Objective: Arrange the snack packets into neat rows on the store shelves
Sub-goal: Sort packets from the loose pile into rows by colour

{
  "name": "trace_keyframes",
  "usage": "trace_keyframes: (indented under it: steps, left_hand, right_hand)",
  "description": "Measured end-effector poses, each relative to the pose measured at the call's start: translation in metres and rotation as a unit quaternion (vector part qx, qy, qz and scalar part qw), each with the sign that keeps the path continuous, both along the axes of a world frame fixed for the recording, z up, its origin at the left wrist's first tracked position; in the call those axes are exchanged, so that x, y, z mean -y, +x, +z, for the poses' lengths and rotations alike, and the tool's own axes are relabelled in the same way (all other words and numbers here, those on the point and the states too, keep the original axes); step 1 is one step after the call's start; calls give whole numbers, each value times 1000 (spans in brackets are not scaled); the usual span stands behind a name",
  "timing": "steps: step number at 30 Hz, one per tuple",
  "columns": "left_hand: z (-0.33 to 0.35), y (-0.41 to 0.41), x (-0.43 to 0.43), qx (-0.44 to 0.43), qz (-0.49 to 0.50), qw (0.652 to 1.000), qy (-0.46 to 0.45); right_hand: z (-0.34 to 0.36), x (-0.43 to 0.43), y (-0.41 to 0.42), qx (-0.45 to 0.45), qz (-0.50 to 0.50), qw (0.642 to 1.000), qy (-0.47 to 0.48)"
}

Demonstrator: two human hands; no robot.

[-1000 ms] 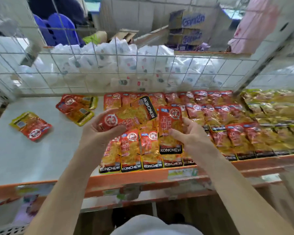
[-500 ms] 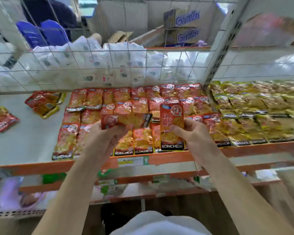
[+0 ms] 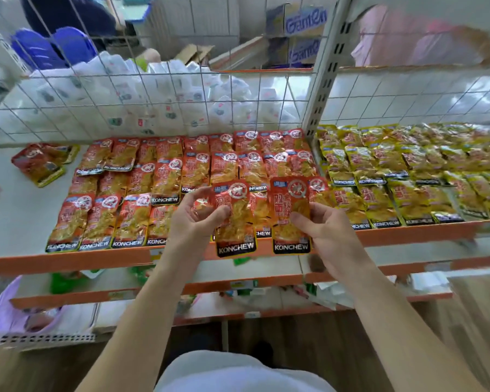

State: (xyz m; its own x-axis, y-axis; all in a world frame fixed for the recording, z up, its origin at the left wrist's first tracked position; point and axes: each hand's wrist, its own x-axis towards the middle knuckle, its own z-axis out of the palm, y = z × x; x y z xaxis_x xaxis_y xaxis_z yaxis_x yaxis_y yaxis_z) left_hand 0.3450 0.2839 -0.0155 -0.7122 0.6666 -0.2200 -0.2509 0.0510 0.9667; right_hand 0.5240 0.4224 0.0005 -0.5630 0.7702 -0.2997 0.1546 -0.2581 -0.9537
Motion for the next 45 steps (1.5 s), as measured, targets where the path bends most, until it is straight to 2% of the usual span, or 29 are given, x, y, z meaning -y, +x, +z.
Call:
trace_keyframes:
  steps: [6, 15, 20, 24, 29, 35, 41, 45]
  left_hand:
    - [1, 10, -22, -132, -30, 990, -37]
    - [-28, 8, -58, -291, -40, 947, -131]
    - [-37, 13, -60, -420, -36, 893, -158]
    - [-43, 14, -60, -490, -30, 855, -167]
    - [-53, 19, -52, -610, -124, 759, -191]
    - [-54, 22, -59, -597, -112, 763, -220]
    - [-61, 22, -52, -616, -119, 755, -191]
    - [-63, 22, -39, -595, -57, 785, -164]
  right_hand:
    - [-9, 0, 4, 24, -52, 998, 31]
    - [-17, -6, 1, 59, -77, 994, 58]
    - [-18, -5, -5, 71, -65, 991, 88]
    - [-19, -9, -7, 71, -67, 991, 90]
    - [-17, -14, -8, 55, -65, 992, 88]
    - [-19, -16, -6, 52, -50, 993, 93]
    - [-24, -15, -3, 63, -40, 991, 107]
    - [-24, -10, -9, 66, -19, 992, 107]
